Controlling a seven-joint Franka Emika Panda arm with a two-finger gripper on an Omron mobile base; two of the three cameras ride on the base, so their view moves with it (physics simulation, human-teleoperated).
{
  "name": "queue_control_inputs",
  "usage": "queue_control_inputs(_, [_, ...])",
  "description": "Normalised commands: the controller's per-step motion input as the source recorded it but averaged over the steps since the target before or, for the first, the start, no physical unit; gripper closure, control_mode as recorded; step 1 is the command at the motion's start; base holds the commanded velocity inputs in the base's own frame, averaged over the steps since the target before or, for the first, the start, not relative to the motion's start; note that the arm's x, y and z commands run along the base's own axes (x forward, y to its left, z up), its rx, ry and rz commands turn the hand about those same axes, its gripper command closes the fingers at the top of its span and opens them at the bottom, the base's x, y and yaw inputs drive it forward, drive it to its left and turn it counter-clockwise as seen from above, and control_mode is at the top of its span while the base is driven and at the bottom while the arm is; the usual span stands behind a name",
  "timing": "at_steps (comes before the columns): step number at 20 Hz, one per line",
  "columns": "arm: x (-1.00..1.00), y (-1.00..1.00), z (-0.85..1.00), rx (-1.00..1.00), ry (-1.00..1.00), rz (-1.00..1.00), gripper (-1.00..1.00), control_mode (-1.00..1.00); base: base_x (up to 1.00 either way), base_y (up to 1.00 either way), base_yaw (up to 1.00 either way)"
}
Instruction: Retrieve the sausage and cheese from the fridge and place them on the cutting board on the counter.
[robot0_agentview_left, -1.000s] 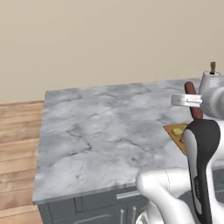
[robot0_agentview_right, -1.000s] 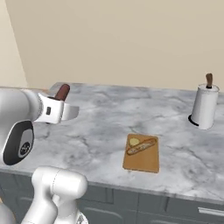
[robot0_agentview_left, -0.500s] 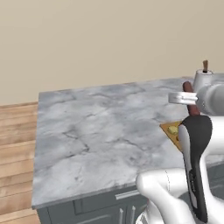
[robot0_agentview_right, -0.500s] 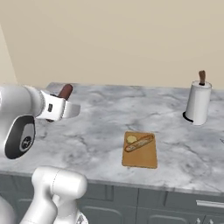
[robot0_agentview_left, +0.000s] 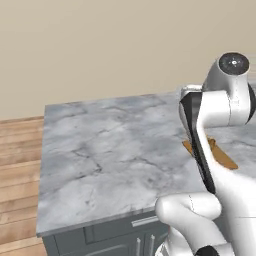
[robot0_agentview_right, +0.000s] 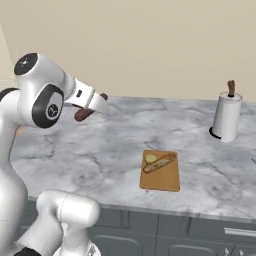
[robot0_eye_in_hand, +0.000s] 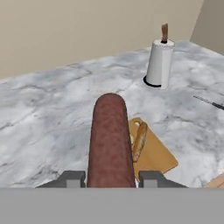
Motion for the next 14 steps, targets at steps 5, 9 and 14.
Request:
queue_control_inputs(5, [0.61,-0.43,-0.01,0.02,0.31,-0.14,1.00,-1.00,0.00,0.00,0.00])
queue_control_inputs(9, [0.75,-0.41,-0.23,0.09,0.26,-0.15,1.00,-1.00,0.00,0.00,0.00])
queue_control_inputs(14, [0.72,-0.33,-0.45,0.12,0.09,-0.26,1.00,-1.00,0.00,0.00,0.00])
